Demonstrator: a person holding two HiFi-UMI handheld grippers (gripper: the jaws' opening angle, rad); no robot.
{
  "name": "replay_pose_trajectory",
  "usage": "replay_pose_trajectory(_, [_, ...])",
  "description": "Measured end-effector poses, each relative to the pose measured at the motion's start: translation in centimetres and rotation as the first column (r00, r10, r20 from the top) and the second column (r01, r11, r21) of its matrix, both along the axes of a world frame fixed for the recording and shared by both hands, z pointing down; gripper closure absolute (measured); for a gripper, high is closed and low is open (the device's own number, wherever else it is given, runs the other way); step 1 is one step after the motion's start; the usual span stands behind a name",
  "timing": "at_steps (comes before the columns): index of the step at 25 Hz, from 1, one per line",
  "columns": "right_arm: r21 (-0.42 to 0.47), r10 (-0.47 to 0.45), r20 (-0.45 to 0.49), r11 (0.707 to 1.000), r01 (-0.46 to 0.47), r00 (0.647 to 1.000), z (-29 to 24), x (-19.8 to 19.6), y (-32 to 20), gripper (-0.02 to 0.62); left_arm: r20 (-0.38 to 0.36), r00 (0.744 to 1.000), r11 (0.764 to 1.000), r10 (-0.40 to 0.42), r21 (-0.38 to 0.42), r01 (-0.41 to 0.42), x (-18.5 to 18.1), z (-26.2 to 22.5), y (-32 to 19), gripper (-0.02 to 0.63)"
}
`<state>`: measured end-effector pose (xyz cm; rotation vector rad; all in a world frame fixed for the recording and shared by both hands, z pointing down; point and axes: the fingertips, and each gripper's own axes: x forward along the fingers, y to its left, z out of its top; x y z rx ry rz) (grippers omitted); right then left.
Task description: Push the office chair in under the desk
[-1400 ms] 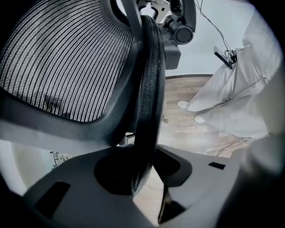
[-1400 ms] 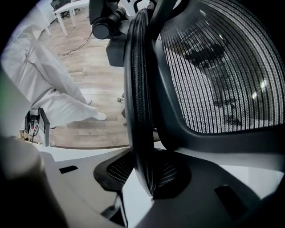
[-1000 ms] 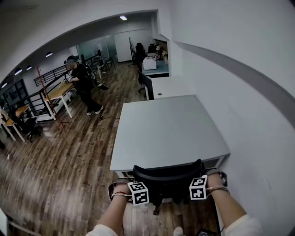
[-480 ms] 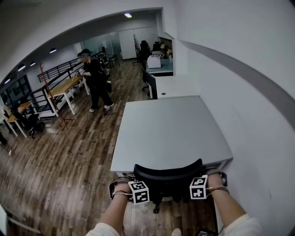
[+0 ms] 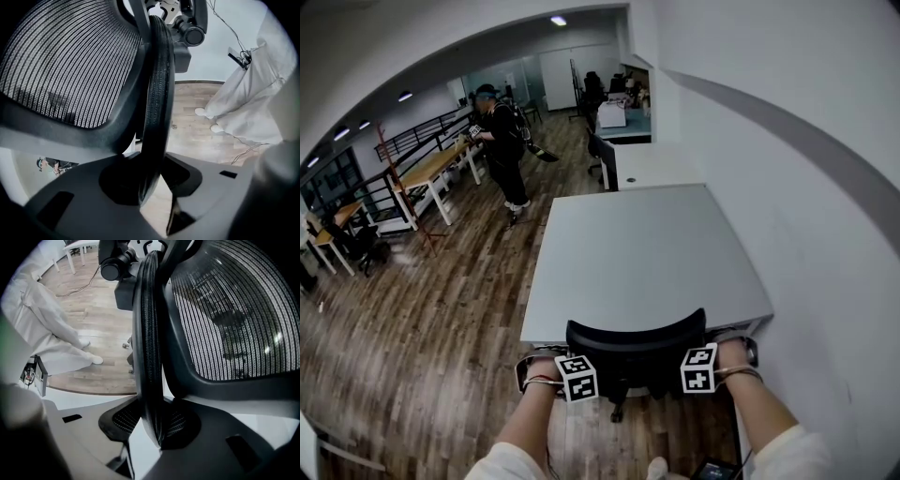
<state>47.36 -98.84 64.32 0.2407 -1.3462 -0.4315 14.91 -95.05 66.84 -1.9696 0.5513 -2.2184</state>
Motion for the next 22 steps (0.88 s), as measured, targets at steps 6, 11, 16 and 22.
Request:
replay_pose_trajectory(6, [0.0, -0.003, -0.001, 1.0, 0.003, 1.0, -0.6, 0.3, -0.9, 0.465, 0.003, 1.0, 1.0, -0.011, -0.009, 0.011, 0.2, -0.6, -0.8, 0.48])
replay_pose_trajectory(11, [0.001, -0.006, -0.001, 1.0, 0.006, 1.0, -0.5, -0.1, -1.9, 0.465, 0.006, 1.0, 1.0, -0.017, -0.002, 0.017, -0.2, -0.5, -1.6, 0.48])
replay_pose_trajectory(16, [0.003, -0.013, 0.001, 1.0, 0.013, 1.0, -0.6, -0.3, -2.6, 0.465, 0.013, 1.0, 1.0, -0.022, 0.004, 0.022, -0.4, -0.6, -2.3, 0.48])
replay_pose_trajectory(22, [0.002, -0.031, 0.003, 1.0, 0.031, 1.0, -0.3, -0.6, -3.6, 0.465, 0.028, 0.999, 0.999, -0.038, 0.012, 0.038, -0.6, -0.3, -3.1, 0.479])
